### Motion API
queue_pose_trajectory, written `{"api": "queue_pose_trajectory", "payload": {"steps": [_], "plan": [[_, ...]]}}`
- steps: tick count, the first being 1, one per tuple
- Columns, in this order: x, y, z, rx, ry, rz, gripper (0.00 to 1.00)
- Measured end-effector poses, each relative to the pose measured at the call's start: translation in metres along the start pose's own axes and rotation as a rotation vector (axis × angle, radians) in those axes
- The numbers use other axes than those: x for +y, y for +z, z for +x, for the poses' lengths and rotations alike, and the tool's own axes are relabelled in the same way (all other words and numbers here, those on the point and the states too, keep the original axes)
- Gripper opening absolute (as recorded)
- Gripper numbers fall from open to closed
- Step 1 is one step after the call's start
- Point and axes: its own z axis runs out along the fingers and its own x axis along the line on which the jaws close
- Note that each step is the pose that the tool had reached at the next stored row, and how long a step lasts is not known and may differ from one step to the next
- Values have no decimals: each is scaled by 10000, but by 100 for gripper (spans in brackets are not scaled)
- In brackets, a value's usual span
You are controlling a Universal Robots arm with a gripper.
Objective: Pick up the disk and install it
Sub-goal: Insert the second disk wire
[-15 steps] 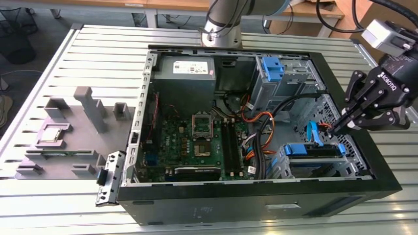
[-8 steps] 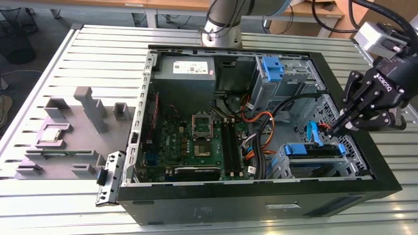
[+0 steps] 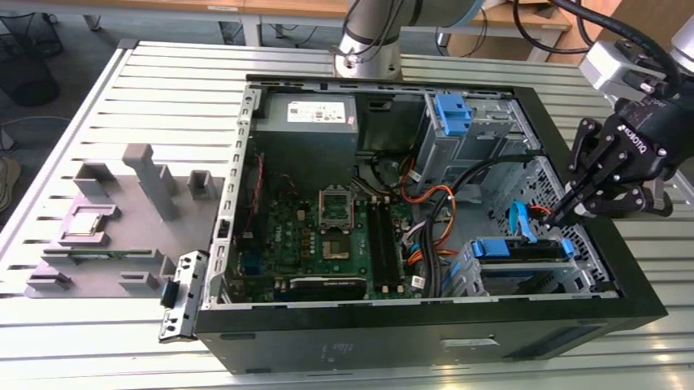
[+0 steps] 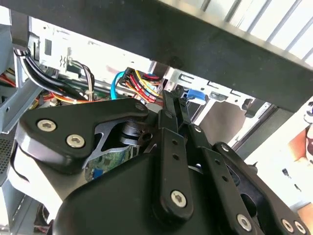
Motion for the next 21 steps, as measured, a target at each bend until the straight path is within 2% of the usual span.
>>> {"api": "queue_pose_trajectory", "payload": {"steps": [9, 16, 18, 21], "plan": [[134, 19, 20, -77, 7, 422, 17], [201, 28, 31, -140, -12, 880, 17], [222, 32, 35, -152, -31, 963, 17], [243, 36, 45, -152, -122, 1024, 17]]}}
